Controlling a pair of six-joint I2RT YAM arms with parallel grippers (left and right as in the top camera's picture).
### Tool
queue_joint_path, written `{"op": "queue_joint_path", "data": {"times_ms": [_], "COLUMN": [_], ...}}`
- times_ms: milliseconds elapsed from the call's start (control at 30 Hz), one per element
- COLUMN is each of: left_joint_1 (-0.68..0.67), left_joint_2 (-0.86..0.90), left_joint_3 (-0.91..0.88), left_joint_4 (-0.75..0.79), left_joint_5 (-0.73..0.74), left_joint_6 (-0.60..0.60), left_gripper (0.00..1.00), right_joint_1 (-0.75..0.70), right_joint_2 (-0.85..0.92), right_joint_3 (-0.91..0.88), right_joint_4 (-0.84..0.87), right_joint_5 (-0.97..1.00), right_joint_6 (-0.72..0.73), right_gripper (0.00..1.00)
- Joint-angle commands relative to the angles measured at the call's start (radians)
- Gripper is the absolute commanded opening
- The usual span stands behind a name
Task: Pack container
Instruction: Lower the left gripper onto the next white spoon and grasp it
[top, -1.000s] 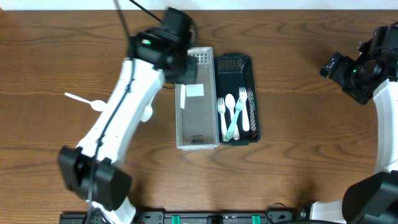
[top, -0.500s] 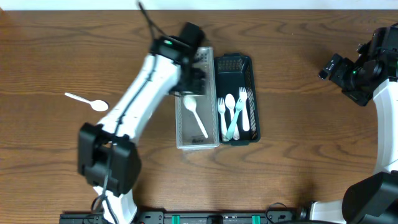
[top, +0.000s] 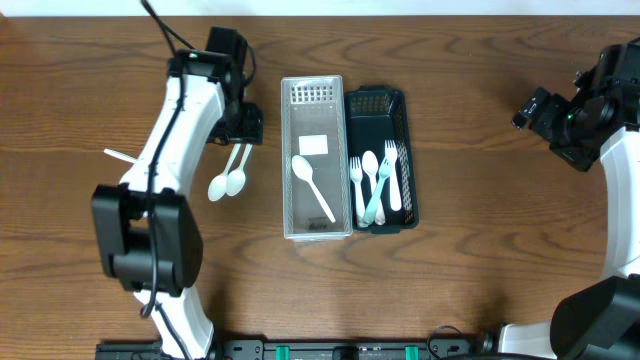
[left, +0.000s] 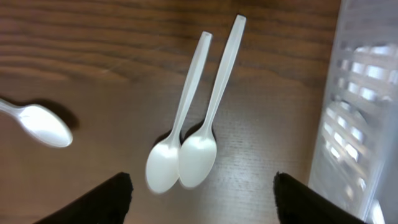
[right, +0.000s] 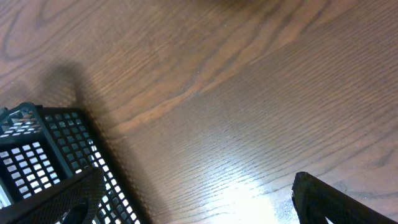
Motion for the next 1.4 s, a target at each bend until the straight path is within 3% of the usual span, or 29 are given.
{"op": "queue_joint_path", "data": {"times_ms": [0,200,400,833,900,1000,1033,1233,1367], "left_joint_1": [-0.001,-0.001,-0.002,-0.002,-0.002,-0.002,-0.002,-0.002,-0.002], "left_joint_2": [0.062,0.17,0.238,0.251,0.252,0.251,0.249,0.213,0.142], "left_joint_3": [-0.007,-0.008,-0.008,-0.037,-0.051,-0.055,-0.055,-0.014,0.111], "left_joint_4": [0.006,0.012,0.013,0.067,0.076,0.066,0.056,-0.035,-0.15], "left_joint_5": [0.001,0.002,0.046,0.046,0.046,0.044,0.044,0.032,0.007], "left_joint_6": [0.045,0.053,0.071,0.071,0.071,0.109,0.123,0.132,0.13], "left_gripper": [0.71,0.7,0.57,0.47,0.4,0.1,0.06,0.06,0.06], "right_joint_1": [-0.005,-0.005,-0.005,-0.005,-0.005,-0.005,-0.005,-0.005,-0.005], "right_joint_2": [0.003,0.003,0.003,0.003,0.003,0.003,0.003,0.003,0.003], "right_joint_3": [-0.004,-0.004,-0.004,-0.004,-0.004,-0.004,-0.004,-0.004,-0.004], "right_joint_4": [0.0,-0.013,-0.015,-0.014,-0.014,-0.014,-0.014,-0.014,-0.014], "right_joint_5": [-0.008,-0.008,-0.008,-0.008,-0.008,-0.008,-0.008,-0.008,-0.008], "right_joint_6": [-0.005,-0.006,-0.005,-0.005,-0.005,-0.005,-0.005,-0.005,-0.005], "right_gripper": [0.99,0.99,0.99,0.99,0.99,0.99,0.99,0.99,0.99]}}
